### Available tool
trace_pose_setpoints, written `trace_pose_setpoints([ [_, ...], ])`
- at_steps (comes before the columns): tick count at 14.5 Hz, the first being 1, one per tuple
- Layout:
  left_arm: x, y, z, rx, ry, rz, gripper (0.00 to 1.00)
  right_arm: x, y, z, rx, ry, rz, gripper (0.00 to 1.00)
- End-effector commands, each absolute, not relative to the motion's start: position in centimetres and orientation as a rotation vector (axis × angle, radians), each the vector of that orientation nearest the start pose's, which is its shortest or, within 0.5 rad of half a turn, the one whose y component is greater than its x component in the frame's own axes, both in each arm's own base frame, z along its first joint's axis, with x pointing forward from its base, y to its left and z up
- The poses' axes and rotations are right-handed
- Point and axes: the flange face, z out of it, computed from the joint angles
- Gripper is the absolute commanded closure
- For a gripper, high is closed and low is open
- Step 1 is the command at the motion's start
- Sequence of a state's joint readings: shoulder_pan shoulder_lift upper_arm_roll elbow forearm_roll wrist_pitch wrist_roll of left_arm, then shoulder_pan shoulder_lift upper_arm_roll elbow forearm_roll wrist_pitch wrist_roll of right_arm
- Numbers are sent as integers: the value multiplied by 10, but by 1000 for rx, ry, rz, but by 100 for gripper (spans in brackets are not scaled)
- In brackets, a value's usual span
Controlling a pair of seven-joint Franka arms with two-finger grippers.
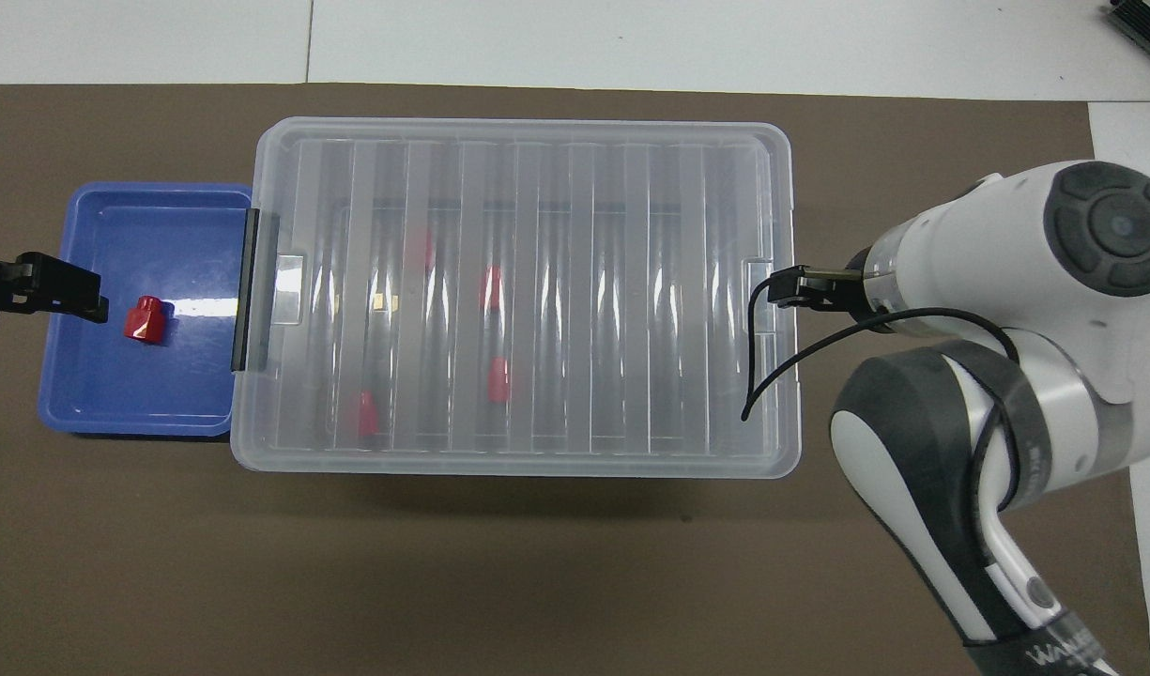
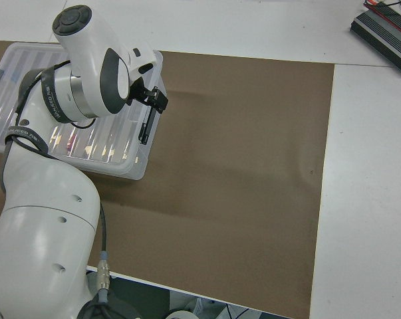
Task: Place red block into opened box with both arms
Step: 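Reach the right gripper to the clear lid's handle and grasp it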
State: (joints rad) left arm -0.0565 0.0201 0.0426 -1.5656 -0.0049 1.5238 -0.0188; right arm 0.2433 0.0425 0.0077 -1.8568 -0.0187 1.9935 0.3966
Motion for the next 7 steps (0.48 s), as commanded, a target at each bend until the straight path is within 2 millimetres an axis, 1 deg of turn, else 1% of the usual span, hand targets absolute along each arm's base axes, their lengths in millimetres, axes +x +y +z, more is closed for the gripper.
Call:
trace_pose_setpoints([
  [1,547,-6,613,-3147,-24,73,0,555,152,481,-3108,208,-119,0],
  [5,547,-6,613,-3146,-27,73,0,546,159,455,-3114,166,-102,0],
  [7,547,-6,613,-3147,-24,73,0,542,157,451,-3121,157,-78,0],
])
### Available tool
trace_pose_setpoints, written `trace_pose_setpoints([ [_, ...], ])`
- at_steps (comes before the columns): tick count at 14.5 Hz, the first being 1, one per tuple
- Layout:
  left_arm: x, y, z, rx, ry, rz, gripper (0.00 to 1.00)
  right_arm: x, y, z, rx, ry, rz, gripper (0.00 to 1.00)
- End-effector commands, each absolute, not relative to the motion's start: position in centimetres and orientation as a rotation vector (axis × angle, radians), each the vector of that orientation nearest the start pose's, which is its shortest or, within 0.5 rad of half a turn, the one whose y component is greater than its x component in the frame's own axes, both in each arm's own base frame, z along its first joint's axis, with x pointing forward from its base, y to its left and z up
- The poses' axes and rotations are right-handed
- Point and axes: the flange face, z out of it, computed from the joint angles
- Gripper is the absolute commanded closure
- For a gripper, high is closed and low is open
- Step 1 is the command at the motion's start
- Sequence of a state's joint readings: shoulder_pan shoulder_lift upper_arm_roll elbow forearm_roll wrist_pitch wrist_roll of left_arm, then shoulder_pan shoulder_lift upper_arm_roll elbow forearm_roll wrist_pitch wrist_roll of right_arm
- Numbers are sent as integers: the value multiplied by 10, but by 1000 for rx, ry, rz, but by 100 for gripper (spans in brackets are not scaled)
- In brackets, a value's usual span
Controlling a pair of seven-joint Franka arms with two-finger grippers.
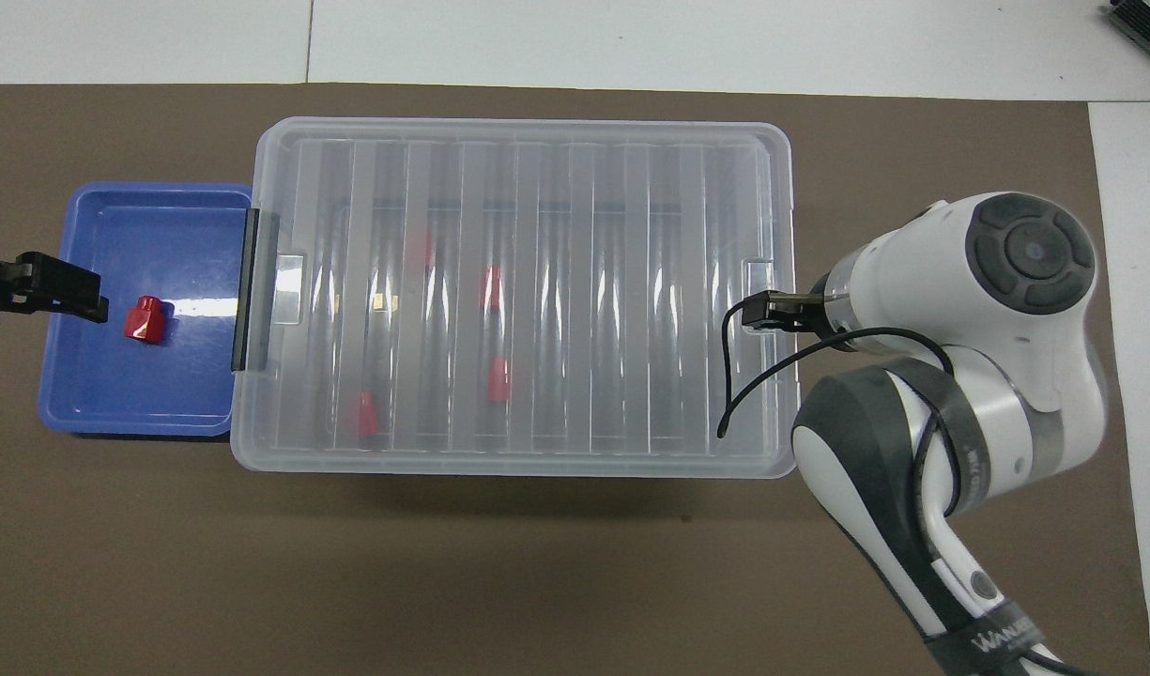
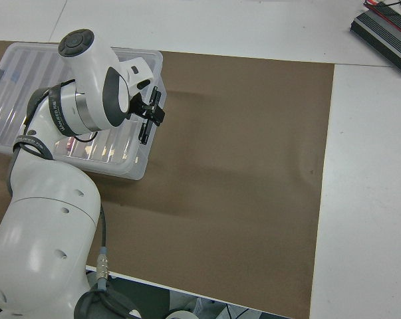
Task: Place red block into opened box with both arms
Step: 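Reach the right gripper to the clear lid's handle and grasp it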
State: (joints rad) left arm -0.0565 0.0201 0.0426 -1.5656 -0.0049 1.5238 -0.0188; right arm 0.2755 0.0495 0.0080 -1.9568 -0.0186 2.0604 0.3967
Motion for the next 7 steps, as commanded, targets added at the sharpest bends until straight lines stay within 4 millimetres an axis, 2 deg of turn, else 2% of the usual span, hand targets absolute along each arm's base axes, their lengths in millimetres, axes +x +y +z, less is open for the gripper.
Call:
trace_pose_setpoints([
  [1,547,-6,613,-3147,-24,73,0,542,156,452,-3121,157,-75,0],
  [3,547,-6,613,-3147,-24,73,0,541,148,454,-3125,176,-60,0],
  [5,547,-6,613,-3147,-24,73,0,544,131,455,-3124,217,-53,0],
  [7,547,-6,613,-3147,-24,73,0,544,129,453,-3125,217,-49,0],
])
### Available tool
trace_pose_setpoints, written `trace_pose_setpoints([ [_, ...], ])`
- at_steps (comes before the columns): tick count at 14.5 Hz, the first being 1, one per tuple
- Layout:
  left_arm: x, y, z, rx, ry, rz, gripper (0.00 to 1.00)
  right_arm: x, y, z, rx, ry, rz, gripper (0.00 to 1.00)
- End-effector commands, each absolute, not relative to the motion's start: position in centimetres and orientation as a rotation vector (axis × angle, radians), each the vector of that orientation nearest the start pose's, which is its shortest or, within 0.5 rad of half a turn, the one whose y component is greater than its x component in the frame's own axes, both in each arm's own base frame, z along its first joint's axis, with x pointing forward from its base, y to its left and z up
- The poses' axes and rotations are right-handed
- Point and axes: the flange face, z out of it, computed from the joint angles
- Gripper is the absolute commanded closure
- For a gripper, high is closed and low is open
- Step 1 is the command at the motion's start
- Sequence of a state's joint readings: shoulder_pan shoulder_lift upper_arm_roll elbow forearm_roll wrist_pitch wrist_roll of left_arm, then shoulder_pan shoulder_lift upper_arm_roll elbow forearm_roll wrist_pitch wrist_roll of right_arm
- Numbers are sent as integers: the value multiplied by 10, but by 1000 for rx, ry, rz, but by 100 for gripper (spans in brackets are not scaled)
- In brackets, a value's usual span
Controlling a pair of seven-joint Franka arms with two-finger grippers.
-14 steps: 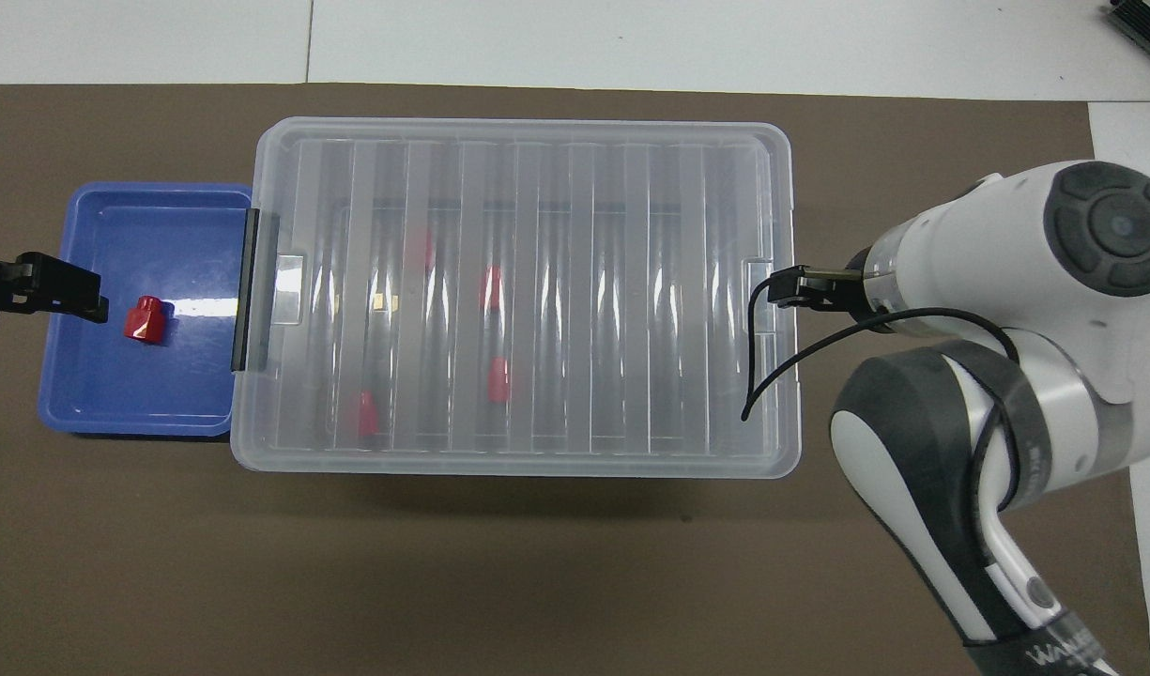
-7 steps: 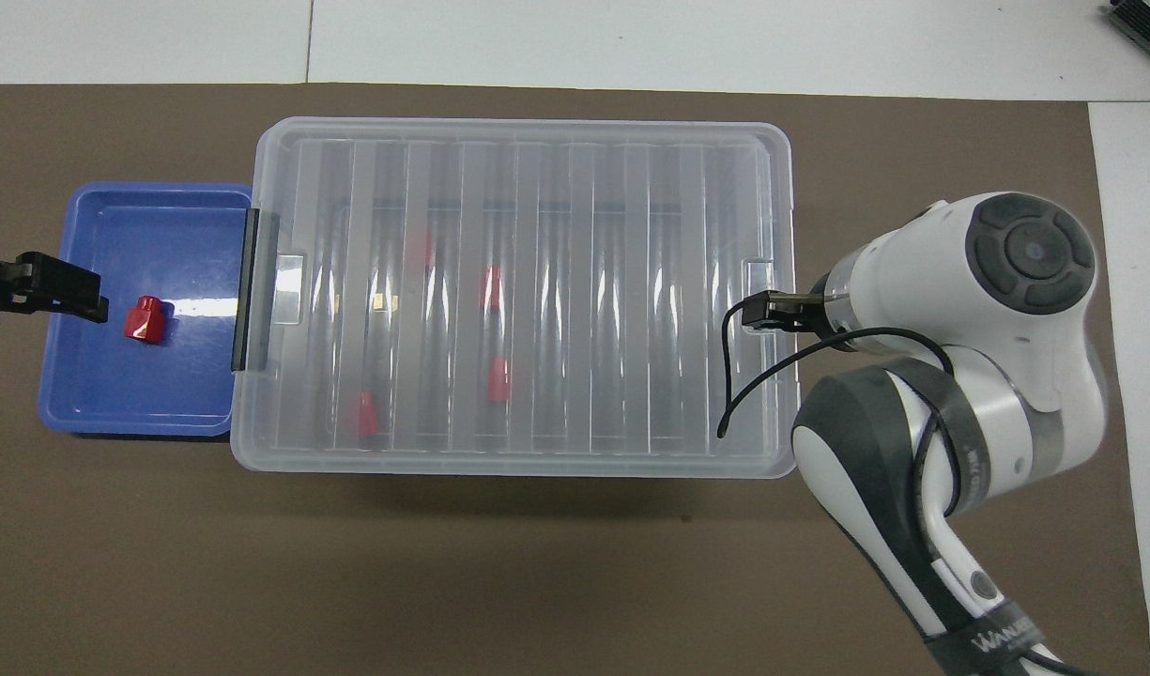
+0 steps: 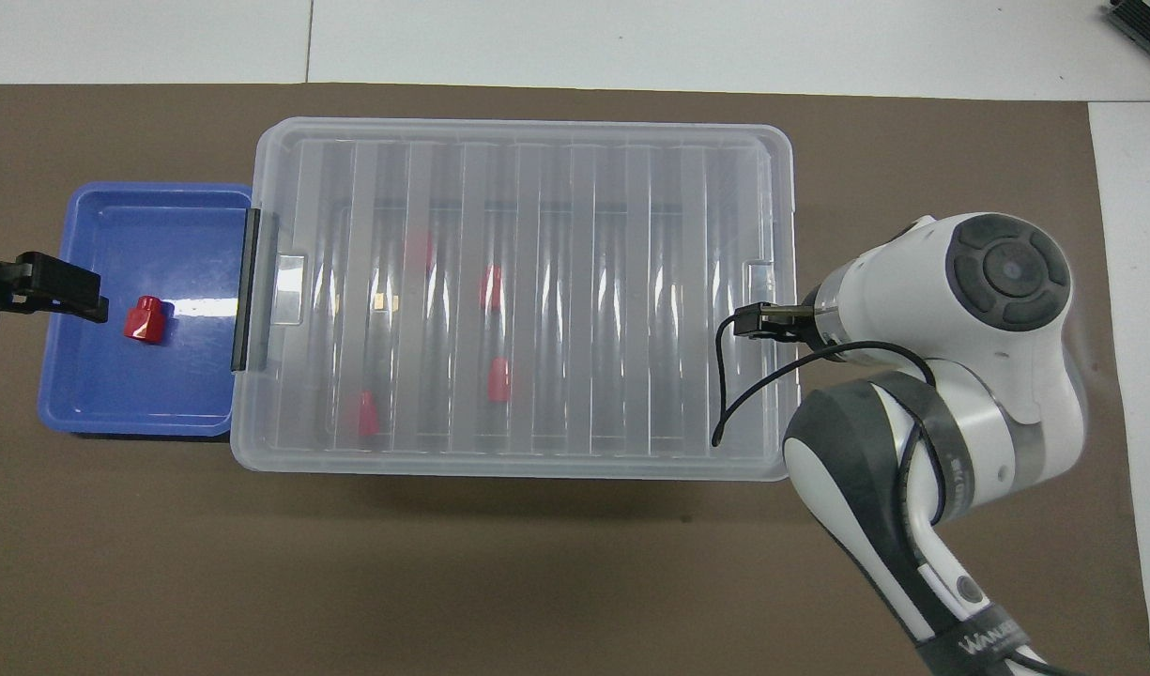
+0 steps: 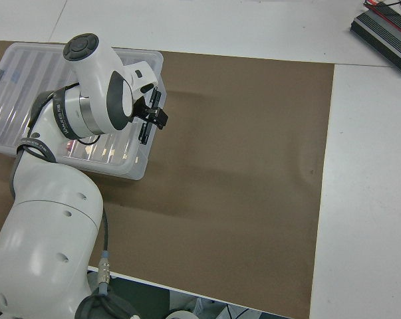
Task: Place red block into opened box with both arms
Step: 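Reach the right gripper to the clear lid's handle and grasp it, then slide the clear lid away from the blue tray with the right gripper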
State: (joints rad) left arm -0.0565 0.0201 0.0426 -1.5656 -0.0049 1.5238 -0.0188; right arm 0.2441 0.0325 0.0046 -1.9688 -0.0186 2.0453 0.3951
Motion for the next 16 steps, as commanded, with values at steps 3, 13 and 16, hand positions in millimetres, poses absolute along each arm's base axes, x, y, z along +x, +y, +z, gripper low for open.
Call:
trace_pose_setpoints([
  [3,547,-6,613,-3147,-24,73,0,545,110,451,-3131,196,-33,0],
  [13,547,-6,613,-3147,-24,73,0,546,-37,445,-3133,-135,82,0],
  [16,547,-6,613,-3147,-24,73,0,548,-54,443,-3130,-188,62,0],
])
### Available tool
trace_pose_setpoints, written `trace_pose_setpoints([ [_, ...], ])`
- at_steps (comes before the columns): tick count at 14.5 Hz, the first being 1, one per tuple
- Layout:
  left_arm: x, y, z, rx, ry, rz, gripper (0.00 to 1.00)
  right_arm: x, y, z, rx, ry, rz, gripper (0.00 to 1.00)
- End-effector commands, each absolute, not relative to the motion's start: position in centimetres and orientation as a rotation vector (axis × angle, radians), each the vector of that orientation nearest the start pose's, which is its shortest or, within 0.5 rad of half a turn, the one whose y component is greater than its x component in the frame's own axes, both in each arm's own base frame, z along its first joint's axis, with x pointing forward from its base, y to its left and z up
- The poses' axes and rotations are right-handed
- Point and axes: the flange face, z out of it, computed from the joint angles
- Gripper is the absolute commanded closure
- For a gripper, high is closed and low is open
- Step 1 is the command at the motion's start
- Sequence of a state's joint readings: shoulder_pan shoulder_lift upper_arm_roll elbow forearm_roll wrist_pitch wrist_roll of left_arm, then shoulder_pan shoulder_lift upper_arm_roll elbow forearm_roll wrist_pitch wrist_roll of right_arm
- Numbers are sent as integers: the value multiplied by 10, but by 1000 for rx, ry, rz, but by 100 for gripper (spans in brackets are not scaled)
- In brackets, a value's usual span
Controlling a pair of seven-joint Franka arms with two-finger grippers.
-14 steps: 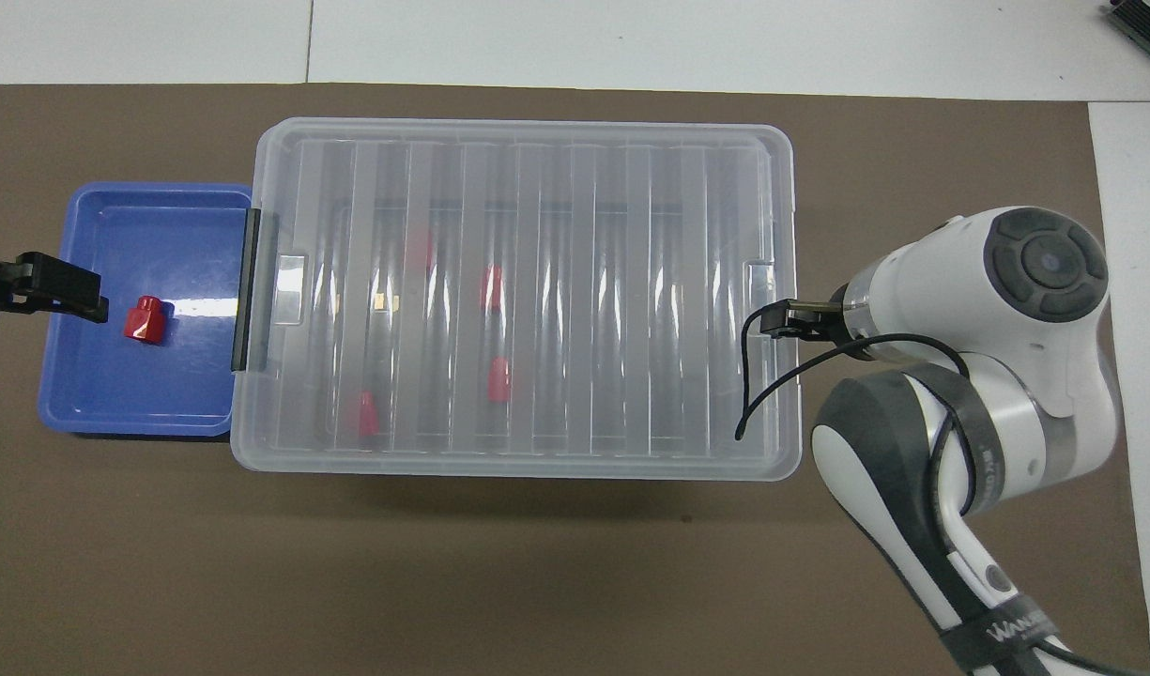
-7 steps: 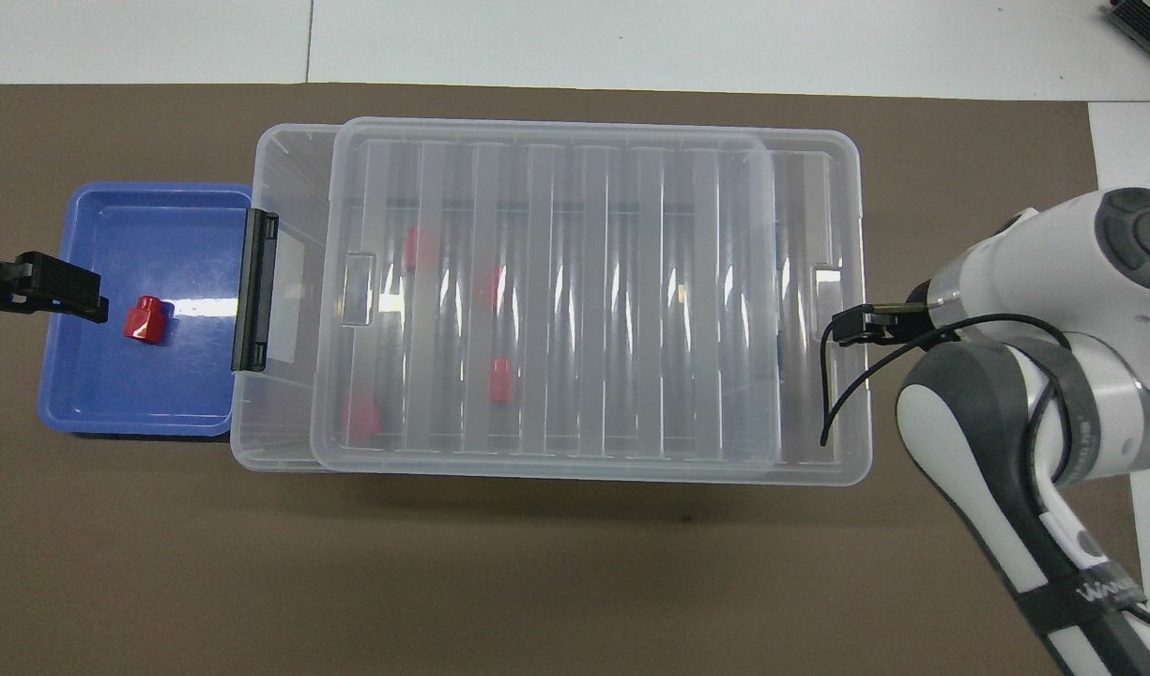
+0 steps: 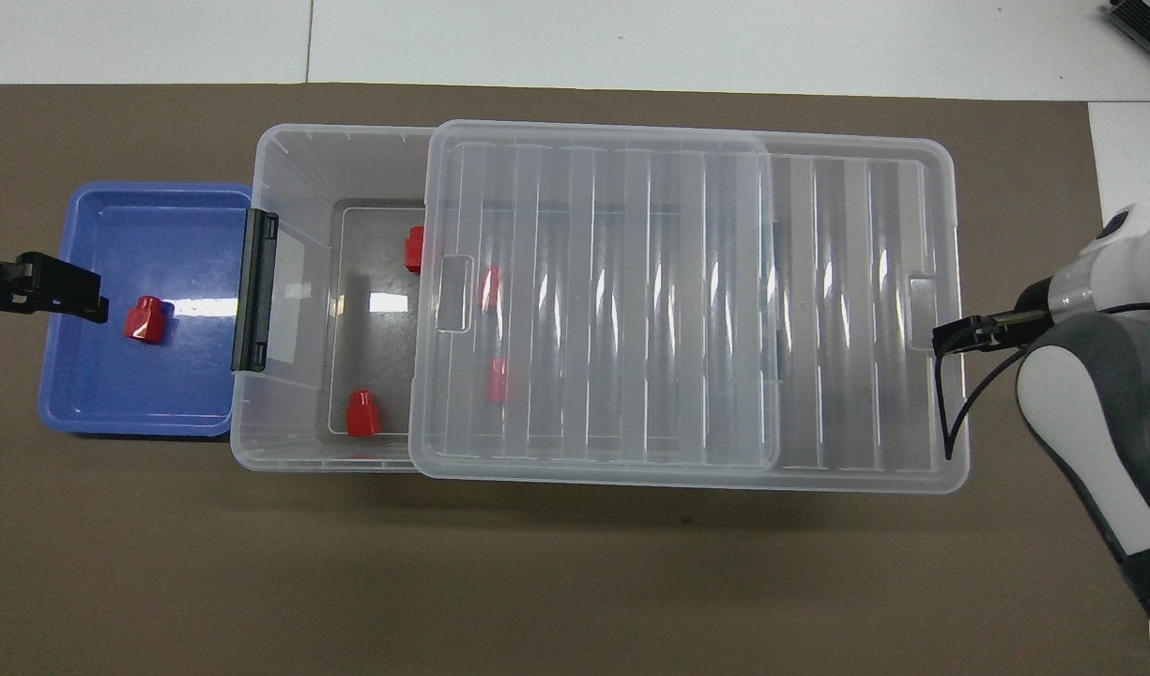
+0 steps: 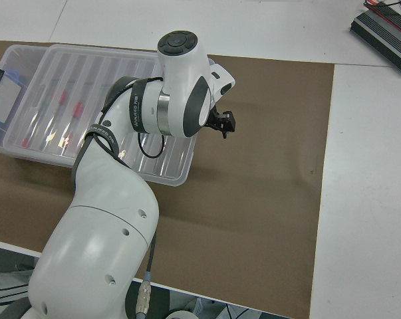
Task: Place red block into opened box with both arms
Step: 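Slide the clear lid away from the blue tray with the right gripper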
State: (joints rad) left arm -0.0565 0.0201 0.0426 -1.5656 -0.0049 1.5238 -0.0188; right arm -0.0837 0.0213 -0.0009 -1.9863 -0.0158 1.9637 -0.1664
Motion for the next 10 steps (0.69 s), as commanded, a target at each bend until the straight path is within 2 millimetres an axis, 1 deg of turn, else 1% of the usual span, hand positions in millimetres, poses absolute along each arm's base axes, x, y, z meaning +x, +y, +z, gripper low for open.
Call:
trace_pose_setpoints([
  [1,547,-6,613,-3147,-24,73,0,549,-54,443,-3130,-203,60,0],
  [7,547,-6,613,-3147,-24,73,0,555,-50,447,-3134,-207,29,0],
  [8,547,-6,613,-3147,-24,73,0,558,-48,450,-3134,-201,19,0],
  [10,547,-6,613,-3147,-24,73,0,562,-44,466,-3140,-178,-14,0],
])
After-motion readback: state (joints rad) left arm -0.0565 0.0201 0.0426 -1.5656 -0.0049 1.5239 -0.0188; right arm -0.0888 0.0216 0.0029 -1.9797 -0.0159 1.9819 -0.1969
